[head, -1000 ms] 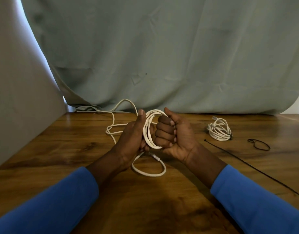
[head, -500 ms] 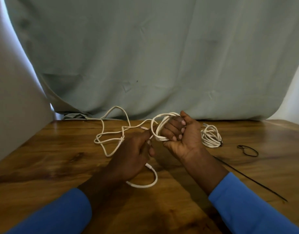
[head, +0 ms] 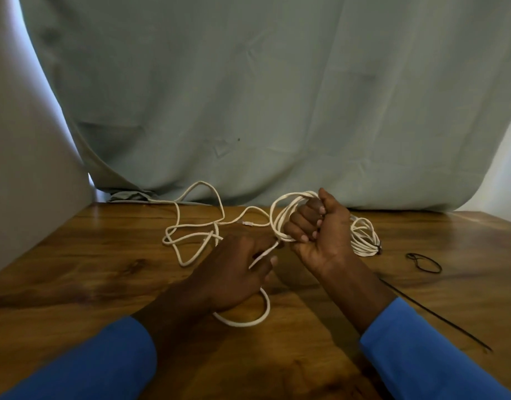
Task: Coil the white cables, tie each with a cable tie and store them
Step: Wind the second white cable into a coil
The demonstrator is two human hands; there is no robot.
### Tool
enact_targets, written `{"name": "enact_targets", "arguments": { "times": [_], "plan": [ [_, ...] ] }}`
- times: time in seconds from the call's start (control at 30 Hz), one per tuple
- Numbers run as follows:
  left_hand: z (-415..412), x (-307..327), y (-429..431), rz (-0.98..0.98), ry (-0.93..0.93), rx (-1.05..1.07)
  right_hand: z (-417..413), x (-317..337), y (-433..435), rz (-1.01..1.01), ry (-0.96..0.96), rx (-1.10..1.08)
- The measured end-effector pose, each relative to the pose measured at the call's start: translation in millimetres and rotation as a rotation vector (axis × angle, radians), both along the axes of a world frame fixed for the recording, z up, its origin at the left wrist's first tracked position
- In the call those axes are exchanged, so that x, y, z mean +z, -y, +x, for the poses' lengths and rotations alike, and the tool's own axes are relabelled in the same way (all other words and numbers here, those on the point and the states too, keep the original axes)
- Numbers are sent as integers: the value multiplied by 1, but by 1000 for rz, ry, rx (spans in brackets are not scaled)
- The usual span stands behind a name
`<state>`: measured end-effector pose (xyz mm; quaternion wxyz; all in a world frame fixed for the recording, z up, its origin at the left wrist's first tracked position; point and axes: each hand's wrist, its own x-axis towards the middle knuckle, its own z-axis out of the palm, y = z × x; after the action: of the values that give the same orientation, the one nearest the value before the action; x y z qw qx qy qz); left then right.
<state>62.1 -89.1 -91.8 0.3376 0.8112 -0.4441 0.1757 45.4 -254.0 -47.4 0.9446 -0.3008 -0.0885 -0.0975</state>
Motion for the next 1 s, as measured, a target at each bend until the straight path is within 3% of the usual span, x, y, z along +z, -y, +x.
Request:
{"name": "enact_targets", "arguments": {
  "times": [0.13,0.23,0.33,0.43,0.57,0.67,0.77,0.9,1.0],
  "plan": [
    [-10,3,0,61,12,0,4,-3,-6,-153,-44,-294],
    [-19,10,-1,188,185,100,7,-14,-1,-674,26,-689],
    [-24,18,-4,142,416,114,9,-24,8,-1243,215,-1014],
    [-19,22,-11,70,548,132,12,-29,9,-1480,246,-921],
    [-6,27,-29,-89,598,206,4,-28,-5,-1411,140,-405],
    [0,27,-37,-188,507,264,-3,-21,-14,-1116,42,-7],
    [5,25,-34,-300,292,252,-5,-18,-17,-770,-40,424],
    [11,14,-27,-414,-145,-25,-5,-18,-19,-490,40,624],
    [13,4,-17,-391,-109,-15,-5,-20,-22,-398,18,586]
  ]
}}
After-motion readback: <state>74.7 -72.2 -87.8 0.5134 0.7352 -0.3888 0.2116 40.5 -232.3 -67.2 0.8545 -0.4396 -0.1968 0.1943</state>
